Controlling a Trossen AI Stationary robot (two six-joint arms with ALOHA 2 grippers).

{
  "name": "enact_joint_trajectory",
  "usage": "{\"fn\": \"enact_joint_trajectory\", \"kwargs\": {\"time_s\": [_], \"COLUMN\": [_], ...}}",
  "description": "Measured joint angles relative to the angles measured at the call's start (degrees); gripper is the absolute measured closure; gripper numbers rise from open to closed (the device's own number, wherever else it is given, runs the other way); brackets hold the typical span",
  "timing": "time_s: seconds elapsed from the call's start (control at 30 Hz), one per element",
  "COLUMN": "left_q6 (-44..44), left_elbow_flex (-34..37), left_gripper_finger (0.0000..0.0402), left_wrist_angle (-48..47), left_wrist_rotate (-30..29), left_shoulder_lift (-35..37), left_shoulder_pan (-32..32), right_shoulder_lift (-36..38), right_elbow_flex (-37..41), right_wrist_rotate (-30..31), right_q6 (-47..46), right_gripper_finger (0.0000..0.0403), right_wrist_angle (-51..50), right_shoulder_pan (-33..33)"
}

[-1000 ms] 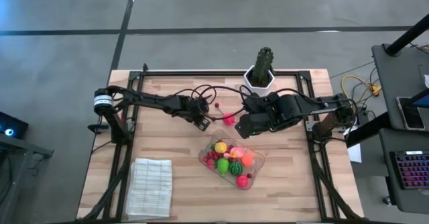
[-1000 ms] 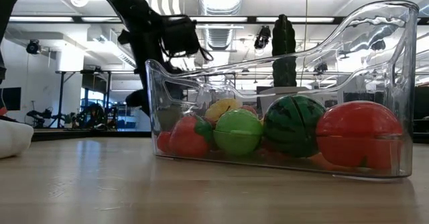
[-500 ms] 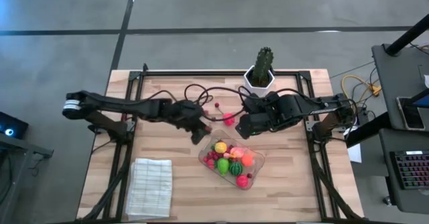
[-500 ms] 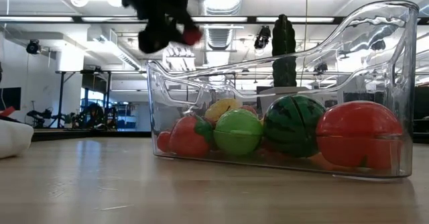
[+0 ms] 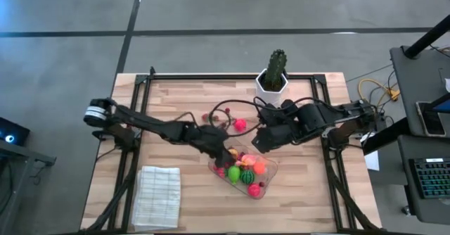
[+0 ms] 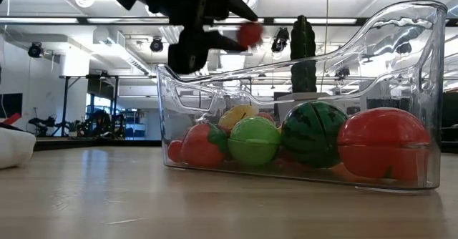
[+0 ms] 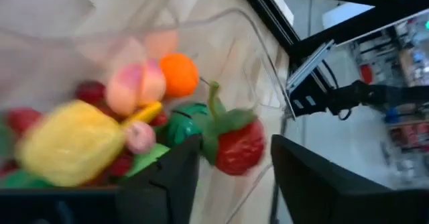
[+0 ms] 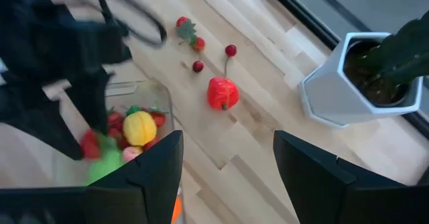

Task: Pick and placing Produce into tupperware
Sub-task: Put the red strawberry into the transparent bin, then put the red apple into the transparent bin

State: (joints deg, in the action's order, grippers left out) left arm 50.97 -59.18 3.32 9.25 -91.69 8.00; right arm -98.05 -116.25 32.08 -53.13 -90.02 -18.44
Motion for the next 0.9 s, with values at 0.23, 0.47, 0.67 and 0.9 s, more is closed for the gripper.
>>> {"fn": "enact_joint_trajectory", "kwargs": {"time_s": [0.23,0.47,0.67,0.9], "left_q6": [5.5,-1.6,-3.3,-4.3], "left_elbow_flex": [0.1,0.5,0.5,1.9], "left_gripper_finger": [0.015,0.0126,0.0126,0.0126], "left_wrist_angle": [2.4,-1.8,-20.5,-36.0], "left_wrist_rotate": [-0.5,-3.3,-7.7,-21.8], "left_shoulder_lift": [-1.6,4.2,11.3,21.1], "left_shoulder_pan": [0.6,0.6,0.6,1.5], "right_shoulder_lift": [0.6,0.6,0.5,1.0], "right_elbow_flex": [0.2,1.2,3.2,14.8], "right_wrist_rotate": [0.0,-0.4,-1.7,-6.3], "right_q6": [-3.9,-2.1,-7.3,-11.2], "right_gripper_finger": [0.0179,0.0179,0.0179,0.0179], "right_wrist_angle": [0.0,0.0,0.1,4.5], "right_shoulder_pan": [-2.5,-2.6,-1.1,2.6]}}
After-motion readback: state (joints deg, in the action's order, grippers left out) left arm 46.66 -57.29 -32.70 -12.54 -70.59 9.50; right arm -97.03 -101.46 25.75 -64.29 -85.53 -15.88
